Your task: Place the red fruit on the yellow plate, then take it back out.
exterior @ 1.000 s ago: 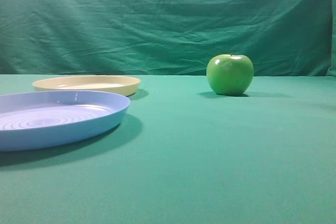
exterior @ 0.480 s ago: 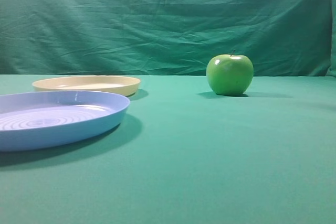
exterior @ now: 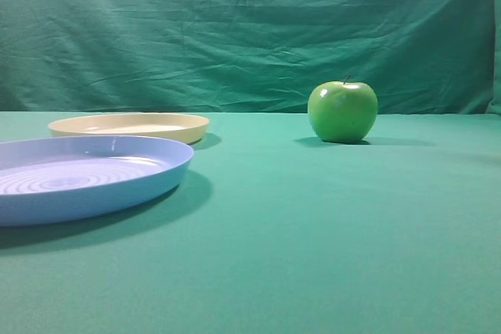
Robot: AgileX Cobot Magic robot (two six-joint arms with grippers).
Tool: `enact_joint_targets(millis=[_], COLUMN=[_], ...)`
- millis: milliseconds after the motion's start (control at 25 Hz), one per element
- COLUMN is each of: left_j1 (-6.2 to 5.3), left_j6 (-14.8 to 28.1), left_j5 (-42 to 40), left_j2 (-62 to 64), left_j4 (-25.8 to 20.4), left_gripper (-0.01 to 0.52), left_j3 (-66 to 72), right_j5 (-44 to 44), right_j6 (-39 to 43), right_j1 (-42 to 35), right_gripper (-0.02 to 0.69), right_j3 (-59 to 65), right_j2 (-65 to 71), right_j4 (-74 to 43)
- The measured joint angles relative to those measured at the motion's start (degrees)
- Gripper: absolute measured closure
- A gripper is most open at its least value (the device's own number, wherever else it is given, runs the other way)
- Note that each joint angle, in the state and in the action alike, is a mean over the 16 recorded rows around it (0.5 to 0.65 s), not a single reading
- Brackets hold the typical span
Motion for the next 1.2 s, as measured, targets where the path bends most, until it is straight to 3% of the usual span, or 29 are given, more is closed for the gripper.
enact_joint_targets(millis=[760,1200], left_j1=[0.00,0.00], left_j6=[0.00,0.00], left_j5=[0.00,0.00], left_j2=[0.00,0.00], left_j4=[0.00,0.00], left_gripper=[0.514,0.514], left_j3=[0.00,0.00], right_j5=[-32.01,-36.04], right_j6=[-0.11,-0.05], right_j1=[-11.75,-13.02], right_gripper=[0.665,0.665], right_j3=[41.42,50.69], right_j2=[-17.39,-17.51], right_j4=[-3.39,-3.40])
